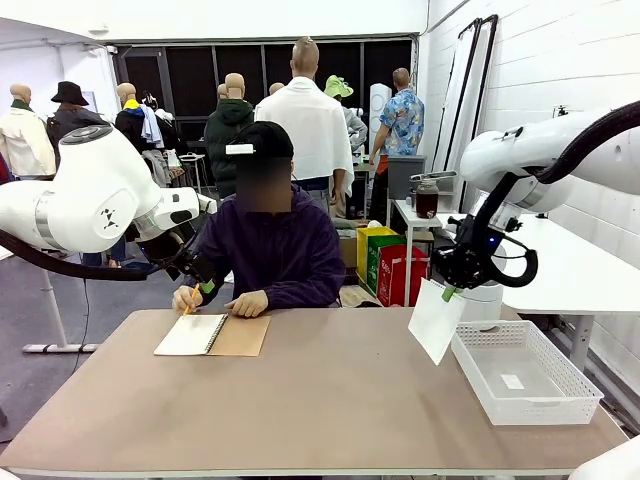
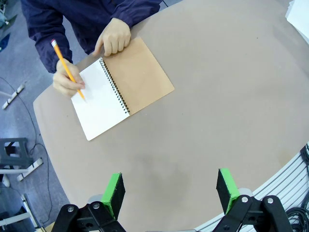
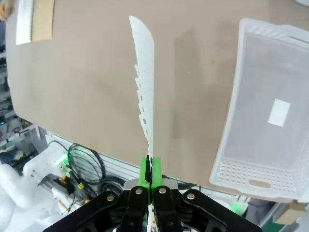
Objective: Sort the paper based on its condition.
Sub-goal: If a person hands you a paper, place it in the Organizing basket , and if it's crumpled, put it in the Trash can.
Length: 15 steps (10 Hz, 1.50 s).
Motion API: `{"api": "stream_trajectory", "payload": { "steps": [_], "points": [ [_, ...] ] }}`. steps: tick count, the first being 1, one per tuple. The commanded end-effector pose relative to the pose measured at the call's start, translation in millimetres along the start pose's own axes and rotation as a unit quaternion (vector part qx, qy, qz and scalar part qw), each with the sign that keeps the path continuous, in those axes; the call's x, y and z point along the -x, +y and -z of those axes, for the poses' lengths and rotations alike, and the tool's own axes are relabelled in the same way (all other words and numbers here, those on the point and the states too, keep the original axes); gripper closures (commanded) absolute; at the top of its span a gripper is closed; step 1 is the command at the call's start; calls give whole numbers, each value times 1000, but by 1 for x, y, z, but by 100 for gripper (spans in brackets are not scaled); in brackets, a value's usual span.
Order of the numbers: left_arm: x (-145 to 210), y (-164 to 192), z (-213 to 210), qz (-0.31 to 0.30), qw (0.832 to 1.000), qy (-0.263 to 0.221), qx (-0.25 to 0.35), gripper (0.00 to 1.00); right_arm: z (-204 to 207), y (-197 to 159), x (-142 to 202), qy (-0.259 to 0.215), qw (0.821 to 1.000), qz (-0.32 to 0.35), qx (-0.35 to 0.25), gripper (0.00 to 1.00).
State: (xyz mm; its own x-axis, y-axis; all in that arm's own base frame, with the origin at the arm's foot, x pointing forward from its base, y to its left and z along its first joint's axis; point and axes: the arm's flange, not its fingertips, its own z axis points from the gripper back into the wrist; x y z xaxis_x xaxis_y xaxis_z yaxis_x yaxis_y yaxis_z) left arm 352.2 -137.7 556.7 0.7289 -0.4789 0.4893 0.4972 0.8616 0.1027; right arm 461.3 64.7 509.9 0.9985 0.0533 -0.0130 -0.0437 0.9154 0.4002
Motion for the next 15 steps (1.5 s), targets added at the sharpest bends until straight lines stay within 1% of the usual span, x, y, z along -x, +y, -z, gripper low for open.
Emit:
{"api": "stream_trajectory", "payload": {
  "steps": [1,4,6,8,10,13,15],
  "points": [
    [0,0,-1,-2,1000,-2,5,0,-4,-31,20,-34,999,5,6,100],
    [0,0,-1,-2,1000,-2,5,0,-13,-63,39,-73,997,16,2,100],
    [0,0,-1,-2,1000,-2,5,0,-13,-88,40,-89,996,2,1,100],
    [0,0,-1,-2,1000,-2,5,0,-15,-105,34,-81,997,-4,0,100],
    [0,0,-1,-2,1000,-2,5,0,-15,-118,21,-58,998,-6,5,100],
    [0,0,-1,-2,1000,-2,5,0,-12,-129,2,-45,999,-12,2,100],
    [0,0,-1,-2,1000,-2,5,0,-3,-133,-3,-43,999,-11,-2,100]
  ]
}}
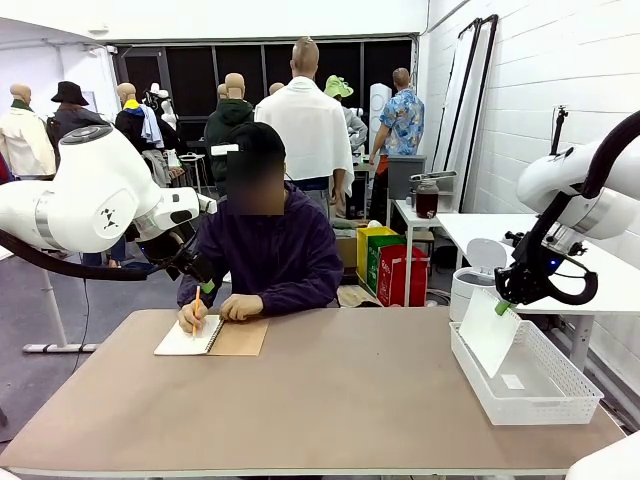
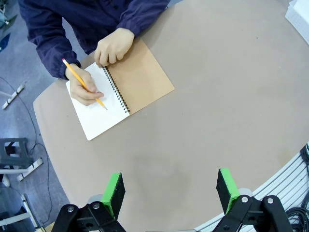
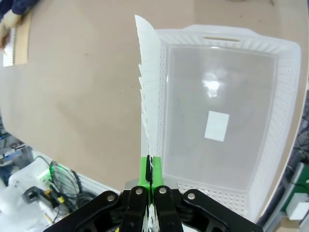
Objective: Sort the paper based on its condition.
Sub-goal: If a person hands you a paper, place it in the Organizing basket , and if it's crumpled, put it in the Trash can.
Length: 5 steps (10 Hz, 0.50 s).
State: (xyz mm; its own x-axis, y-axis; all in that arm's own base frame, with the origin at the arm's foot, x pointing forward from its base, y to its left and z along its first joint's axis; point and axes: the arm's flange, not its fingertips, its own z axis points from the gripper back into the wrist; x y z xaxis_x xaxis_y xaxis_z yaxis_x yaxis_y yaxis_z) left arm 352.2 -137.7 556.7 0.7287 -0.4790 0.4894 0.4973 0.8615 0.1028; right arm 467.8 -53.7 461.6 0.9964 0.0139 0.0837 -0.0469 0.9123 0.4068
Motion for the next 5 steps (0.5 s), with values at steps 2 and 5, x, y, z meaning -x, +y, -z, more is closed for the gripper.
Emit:
{"api": "stream_trajectory", "payload": {
  "steps": [2,5],
  "points": [
    [0,0,-1,-2,1000,-2,5,0,16,-12,-6,17,1000,-8,1,100],
    [0,0,-1,-2,1000,-2,5,0,45,-20,1,35,999,8,-4,100]
  ]
}}
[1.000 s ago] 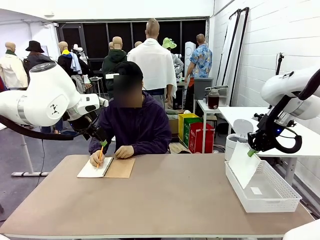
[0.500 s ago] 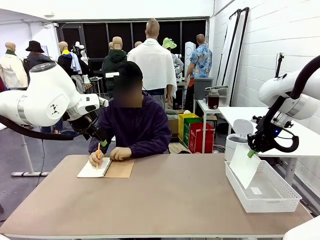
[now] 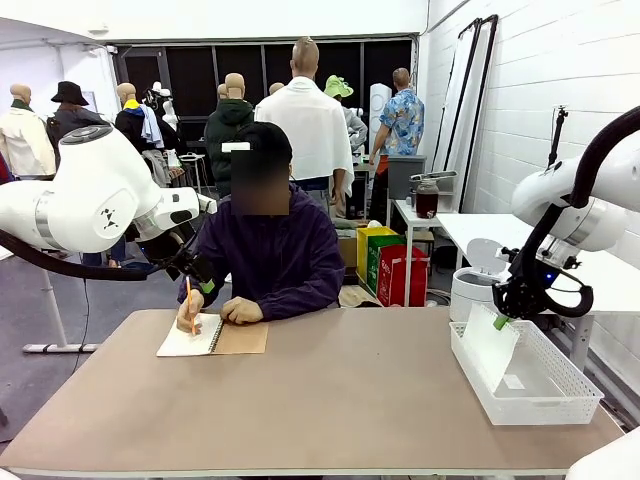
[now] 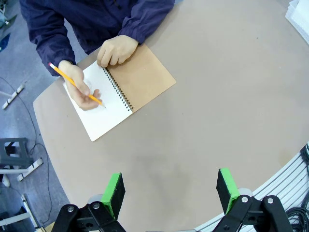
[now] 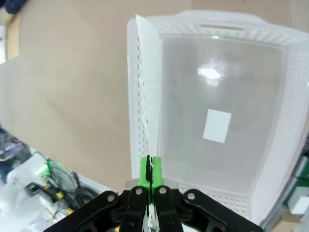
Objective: Sort the paper based on its condition.
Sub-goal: If a person hands you a paper, place it in the Organizing basket , and if it's crumpled, put it in the Trash can.
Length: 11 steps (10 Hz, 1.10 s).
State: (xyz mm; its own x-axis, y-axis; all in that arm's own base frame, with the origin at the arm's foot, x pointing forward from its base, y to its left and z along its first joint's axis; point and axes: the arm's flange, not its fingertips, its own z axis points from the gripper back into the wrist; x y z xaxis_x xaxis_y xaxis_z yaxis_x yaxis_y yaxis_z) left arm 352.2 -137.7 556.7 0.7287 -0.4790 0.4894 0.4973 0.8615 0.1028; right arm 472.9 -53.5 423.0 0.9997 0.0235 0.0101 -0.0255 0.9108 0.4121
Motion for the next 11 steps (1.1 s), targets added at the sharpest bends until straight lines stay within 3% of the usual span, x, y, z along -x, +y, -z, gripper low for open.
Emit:
{"api": "stream_trajectory", "payload": {
  "steps": [1,7,11],
  "points": [
    [0,0,-1,-2,1000,-2,5,0,19,-9,3,8,1000,6,4,100],
    [0,0,-1,-2,1000,-2,5,0,53,-26,15,23,994,90,61,100],
    [0,0,-1,-2,1000,-2,5,0,54,-29,9,26,983,149,102,23]
  ]
}}
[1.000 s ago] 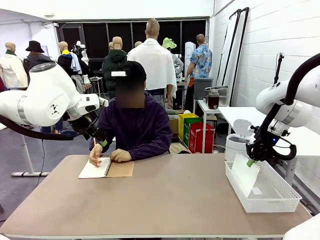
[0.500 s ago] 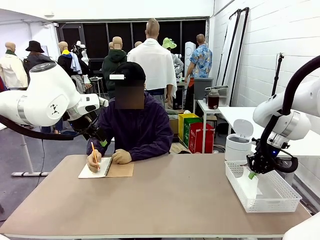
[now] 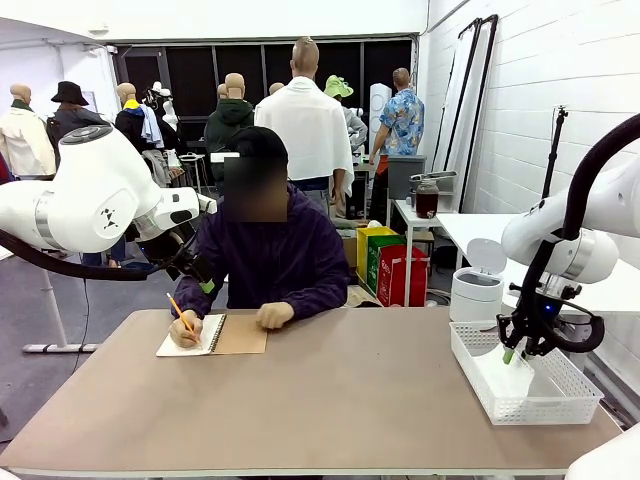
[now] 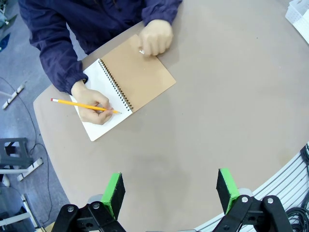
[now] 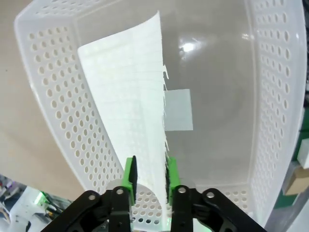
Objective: Sort the paper based on its condition.
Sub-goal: If a person hands you a paper, place it in the Organizing basket , and if it's crumpled, put it in the Trash can.
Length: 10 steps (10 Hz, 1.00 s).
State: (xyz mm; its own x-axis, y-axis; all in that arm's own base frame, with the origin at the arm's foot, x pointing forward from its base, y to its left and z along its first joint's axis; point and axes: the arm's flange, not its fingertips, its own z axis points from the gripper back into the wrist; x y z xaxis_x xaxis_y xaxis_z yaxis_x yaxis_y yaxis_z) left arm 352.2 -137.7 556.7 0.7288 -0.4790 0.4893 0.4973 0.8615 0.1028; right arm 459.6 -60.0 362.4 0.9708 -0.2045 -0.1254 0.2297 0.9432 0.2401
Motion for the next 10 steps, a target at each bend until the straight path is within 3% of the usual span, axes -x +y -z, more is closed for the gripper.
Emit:
{"api": "stream_trajectory", "payload": {
  "steps": [1,8,10],
  "points": [
    [0,0,-1,-2,1000,-2,5,0,2,1,-7,0,999,35,30,3],
    [0,0,-1,-2,1000,-2,5,0,0,20,-6,-4,992,88,89,0],
    [0,0,-1,-2,1000,-2,5,0,0,21,-4,-34,991,99,84,0]
  ]
}}
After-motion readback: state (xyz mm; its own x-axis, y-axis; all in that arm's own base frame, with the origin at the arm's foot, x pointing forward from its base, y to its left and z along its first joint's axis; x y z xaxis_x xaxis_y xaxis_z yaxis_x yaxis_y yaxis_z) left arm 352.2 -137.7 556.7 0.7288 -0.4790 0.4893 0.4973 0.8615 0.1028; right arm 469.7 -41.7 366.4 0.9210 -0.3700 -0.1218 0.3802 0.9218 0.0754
